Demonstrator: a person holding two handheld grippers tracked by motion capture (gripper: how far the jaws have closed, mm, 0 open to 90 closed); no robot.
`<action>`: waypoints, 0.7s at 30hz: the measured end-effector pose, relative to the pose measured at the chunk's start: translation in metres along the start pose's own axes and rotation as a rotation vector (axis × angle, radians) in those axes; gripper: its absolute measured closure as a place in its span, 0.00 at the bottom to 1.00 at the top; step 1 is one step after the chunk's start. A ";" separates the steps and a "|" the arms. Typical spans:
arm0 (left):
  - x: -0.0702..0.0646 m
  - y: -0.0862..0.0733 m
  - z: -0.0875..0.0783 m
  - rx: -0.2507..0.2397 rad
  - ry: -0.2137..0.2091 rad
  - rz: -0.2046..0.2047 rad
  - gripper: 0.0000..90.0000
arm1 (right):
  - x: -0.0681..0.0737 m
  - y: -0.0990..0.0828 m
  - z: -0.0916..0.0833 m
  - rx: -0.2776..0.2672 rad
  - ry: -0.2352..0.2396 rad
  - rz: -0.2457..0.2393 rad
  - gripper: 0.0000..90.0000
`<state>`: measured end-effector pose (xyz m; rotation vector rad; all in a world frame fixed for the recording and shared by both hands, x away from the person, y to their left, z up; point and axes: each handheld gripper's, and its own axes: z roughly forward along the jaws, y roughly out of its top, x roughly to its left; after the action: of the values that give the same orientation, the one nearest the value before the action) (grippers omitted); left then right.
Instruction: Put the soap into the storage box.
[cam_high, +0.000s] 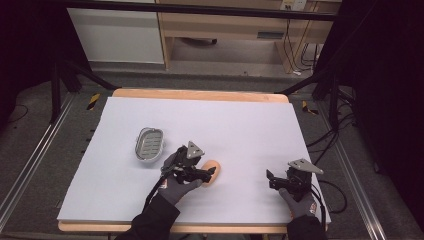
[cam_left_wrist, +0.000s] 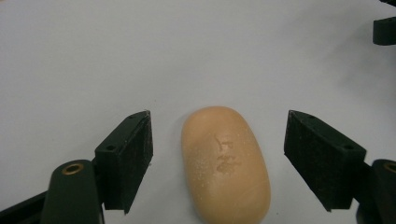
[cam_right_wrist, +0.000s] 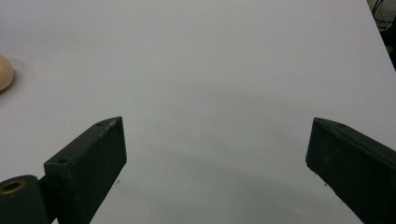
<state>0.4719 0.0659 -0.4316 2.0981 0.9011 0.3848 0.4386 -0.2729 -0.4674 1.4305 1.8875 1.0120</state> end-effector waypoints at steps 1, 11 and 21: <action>-0.002 0.000 0.003 0.003 -0.005 -0.004 0.26 | 0.000 0.000 0.001 0.001 -0.004 -0.003 0.06; -0.007 -0.002 0.013 0.042 -0.002 0.015 0.24 | 0.000 0.000 0.002 0.012 -0.002 -0.002 0.06; -0.010 -0.008 0.028 0.090 -0.003 0.021 0.23 | -0.001 0.000 0.002 0.016 -0.003 0.001 0.06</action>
<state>0.4765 0.0464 -0.4549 2.1907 0.9108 0.3583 0.4401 -0.2730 -0.4689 1.4410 1.8970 0.9971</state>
